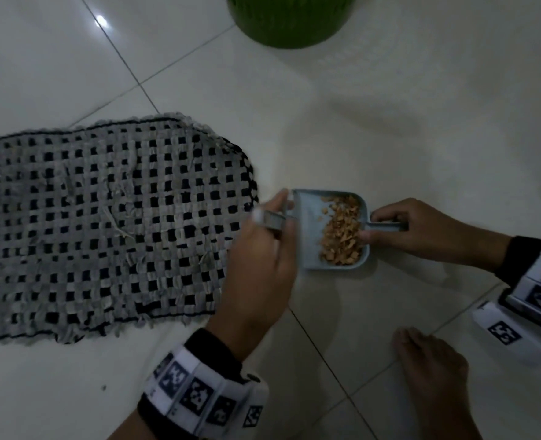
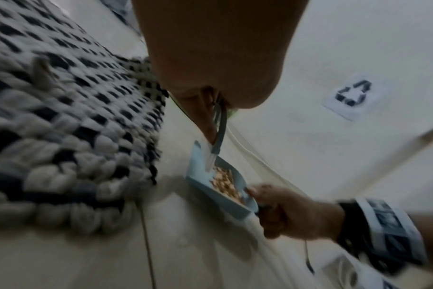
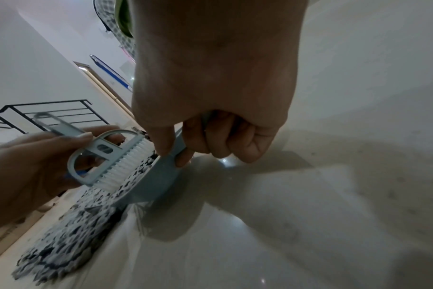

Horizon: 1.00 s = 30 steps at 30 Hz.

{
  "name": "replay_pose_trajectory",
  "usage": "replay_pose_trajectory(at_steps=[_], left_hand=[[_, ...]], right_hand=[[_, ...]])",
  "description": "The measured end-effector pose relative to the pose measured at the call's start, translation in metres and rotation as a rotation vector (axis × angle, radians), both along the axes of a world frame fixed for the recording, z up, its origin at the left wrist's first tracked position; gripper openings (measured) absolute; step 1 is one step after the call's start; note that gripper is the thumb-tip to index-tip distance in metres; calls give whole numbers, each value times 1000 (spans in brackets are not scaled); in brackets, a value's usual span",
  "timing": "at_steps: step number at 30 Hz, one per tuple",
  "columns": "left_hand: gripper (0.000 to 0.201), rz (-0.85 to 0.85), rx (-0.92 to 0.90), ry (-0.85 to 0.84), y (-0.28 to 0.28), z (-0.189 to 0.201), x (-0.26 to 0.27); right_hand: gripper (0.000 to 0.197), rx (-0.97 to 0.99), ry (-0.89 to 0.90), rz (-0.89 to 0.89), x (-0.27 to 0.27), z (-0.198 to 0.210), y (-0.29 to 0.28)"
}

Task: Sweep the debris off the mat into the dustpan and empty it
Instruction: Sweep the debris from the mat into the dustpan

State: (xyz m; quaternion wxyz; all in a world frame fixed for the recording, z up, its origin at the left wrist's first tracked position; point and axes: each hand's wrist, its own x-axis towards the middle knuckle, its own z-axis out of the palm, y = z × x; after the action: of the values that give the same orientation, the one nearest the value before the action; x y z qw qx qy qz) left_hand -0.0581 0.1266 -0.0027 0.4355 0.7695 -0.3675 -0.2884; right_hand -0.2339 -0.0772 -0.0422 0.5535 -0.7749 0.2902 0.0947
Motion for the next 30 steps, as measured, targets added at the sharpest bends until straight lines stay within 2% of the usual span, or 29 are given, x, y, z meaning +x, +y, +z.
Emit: replay_pose_trajectory(at_steps=[4,11,15,16,19,22,26,30], left_hand=[[38,211,-103,181,11,13,42],[42,268,-117,289,54,33,86],[40,394,-119,233,108,46,101],[39,433,-120,236,122,48,102],[40,564,-108,229,172,56,104],[37,704,-61,201,223,58,102],[36,838,151,2,288,42,90],[39,923,394,-217,317,17,59]], right_hand=[[26,38,-30,-14,13,12,4],[33,-9,-50,69,68,30,47],[47,-17,-77,237,109,31,99],[47,-4,-71,258,117,31,111],[27,20,-39,361,141,29,153],[28,-74,-4,492,153,24,190],[44,-73,29,618,160,16,225],[52,-79,69,653,162,5,246]])
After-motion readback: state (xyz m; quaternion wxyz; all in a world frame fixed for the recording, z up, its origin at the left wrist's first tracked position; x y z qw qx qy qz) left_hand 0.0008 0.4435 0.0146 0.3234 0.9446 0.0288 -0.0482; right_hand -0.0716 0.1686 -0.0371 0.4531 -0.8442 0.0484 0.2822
